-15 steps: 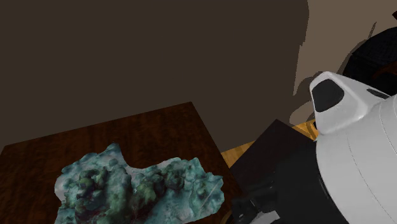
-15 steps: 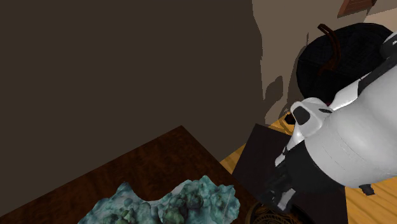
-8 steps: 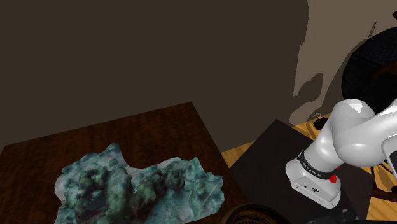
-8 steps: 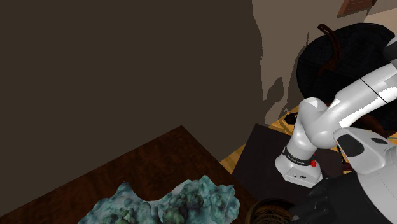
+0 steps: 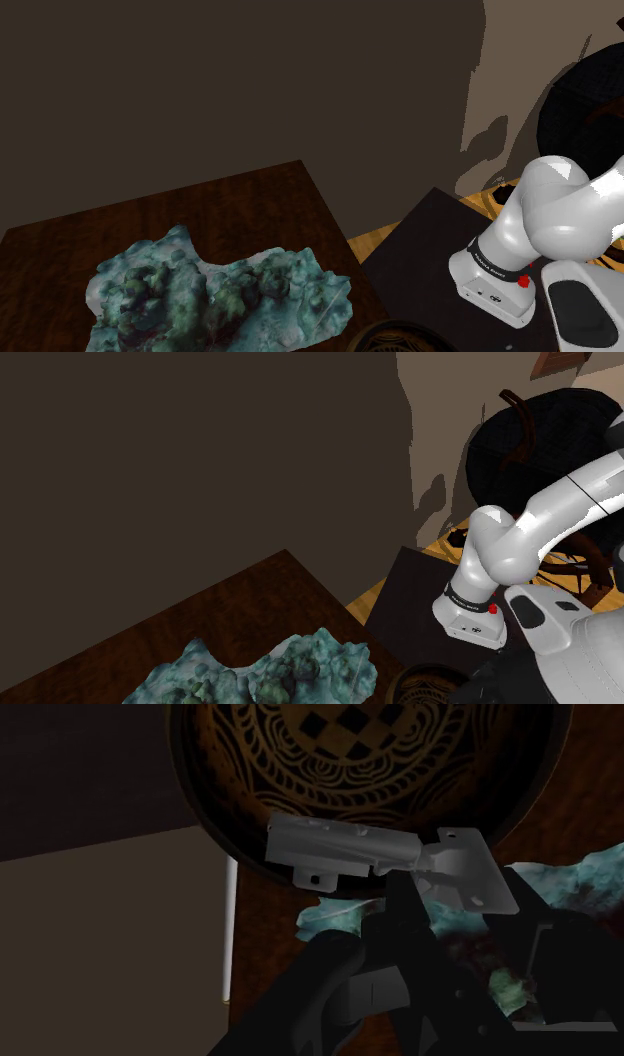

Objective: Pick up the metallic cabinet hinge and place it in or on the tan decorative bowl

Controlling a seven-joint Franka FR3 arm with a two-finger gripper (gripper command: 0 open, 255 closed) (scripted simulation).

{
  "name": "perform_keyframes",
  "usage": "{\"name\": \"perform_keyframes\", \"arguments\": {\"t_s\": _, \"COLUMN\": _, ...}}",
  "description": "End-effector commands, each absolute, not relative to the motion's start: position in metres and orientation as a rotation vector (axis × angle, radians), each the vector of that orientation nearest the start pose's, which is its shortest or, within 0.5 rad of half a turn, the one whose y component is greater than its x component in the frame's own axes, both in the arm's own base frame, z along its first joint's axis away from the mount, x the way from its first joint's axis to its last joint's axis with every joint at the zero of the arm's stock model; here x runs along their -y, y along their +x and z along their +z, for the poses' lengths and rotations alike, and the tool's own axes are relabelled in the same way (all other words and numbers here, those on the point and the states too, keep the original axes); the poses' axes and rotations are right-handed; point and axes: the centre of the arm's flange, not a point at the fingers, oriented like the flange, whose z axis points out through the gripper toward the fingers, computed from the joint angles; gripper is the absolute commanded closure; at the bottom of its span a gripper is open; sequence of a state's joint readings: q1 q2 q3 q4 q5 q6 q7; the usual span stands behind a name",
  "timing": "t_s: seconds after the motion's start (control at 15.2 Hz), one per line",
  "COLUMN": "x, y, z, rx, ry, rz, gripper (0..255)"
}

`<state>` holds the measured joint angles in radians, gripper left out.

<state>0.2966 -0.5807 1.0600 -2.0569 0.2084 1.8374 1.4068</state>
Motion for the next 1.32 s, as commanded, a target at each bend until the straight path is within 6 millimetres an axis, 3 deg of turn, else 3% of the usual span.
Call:
{"name": "perform_keyframes", "arguments": {"t_s": 0.0, "x": -0.490, "y": 0.011, "z": 0.528, "rx": -0.234, "ry": -3.065, "rz": -0.481, "gripper": 255}}
{"name": "perform_keyframes", "arguments": {"t_s": 0.33, "x": -0.490, "y": 0.011, "z": 0.502, "rx": -0.234, "ry": -3.065, "rz": -0.481, "gripper": 255}}
{"name": "perform_keyframes", "arguments": {"t_s": 0.86, "x": -0.490, "y": 0.011, "z": 0.502, "rx": -0.234, "ry": -3.065, "rz": -0.481, "gripper": 255}}
{"name": "perform_keyframes", "arguments": {"t_s": 0.92, "x": -0.490, "y": 0.011, "z": 0.502, "rx": -0.234, "ry": -3.065, "rz": -0.481, "gripper": 0}}
{"name": "perform_keyframes", "arguments": {"t_s": 1.25, "x": -0.490, "y": 0.011, "z": 0.502, "rx": -0.234, "ry": -3.065, "rz": -0.481, "gripper": 0}}
